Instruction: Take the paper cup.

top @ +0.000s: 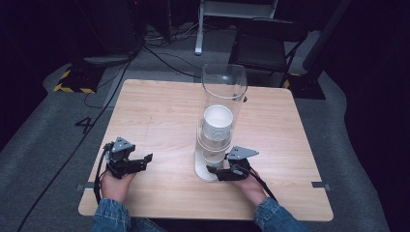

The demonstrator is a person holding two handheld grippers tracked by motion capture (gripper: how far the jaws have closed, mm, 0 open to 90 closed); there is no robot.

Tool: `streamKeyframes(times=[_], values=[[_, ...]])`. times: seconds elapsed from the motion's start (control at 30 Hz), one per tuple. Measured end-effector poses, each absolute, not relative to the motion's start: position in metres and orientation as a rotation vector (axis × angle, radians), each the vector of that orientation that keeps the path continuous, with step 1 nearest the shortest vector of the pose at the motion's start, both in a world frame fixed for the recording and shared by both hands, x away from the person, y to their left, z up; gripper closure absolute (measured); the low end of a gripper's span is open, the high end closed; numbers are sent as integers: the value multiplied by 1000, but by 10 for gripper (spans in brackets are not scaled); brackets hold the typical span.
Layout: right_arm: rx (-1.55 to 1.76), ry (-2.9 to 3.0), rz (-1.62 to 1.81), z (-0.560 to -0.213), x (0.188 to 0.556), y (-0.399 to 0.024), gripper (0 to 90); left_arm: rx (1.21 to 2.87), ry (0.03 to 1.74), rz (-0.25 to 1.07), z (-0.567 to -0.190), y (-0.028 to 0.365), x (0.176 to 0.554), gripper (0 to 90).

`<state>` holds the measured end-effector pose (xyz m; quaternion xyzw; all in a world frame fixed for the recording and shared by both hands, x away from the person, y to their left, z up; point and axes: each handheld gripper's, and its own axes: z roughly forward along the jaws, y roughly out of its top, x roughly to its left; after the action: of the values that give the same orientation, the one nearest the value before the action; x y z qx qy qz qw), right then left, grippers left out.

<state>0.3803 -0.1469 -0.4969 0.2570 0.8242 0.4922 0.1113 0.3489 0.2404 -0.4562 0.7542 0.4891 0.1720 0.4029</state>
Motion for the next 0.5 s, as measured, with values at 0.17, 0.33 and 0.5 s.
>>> streamKeyframes(times=[0.17, 0.33, 0.5], values=[[756, 2413, 1430, -496, 379, -151, 319, 1912, 1228, 432, -456, 238, 352, 220], [757, 2392, 1397, -493, 377, -157, 319, 1916, 1228, 421, -457, 236, 356, 219], [768, 2385, 1369, -493, 374, -165, 319, 1929, 1219, 417, -459, 232, 364, 219]])
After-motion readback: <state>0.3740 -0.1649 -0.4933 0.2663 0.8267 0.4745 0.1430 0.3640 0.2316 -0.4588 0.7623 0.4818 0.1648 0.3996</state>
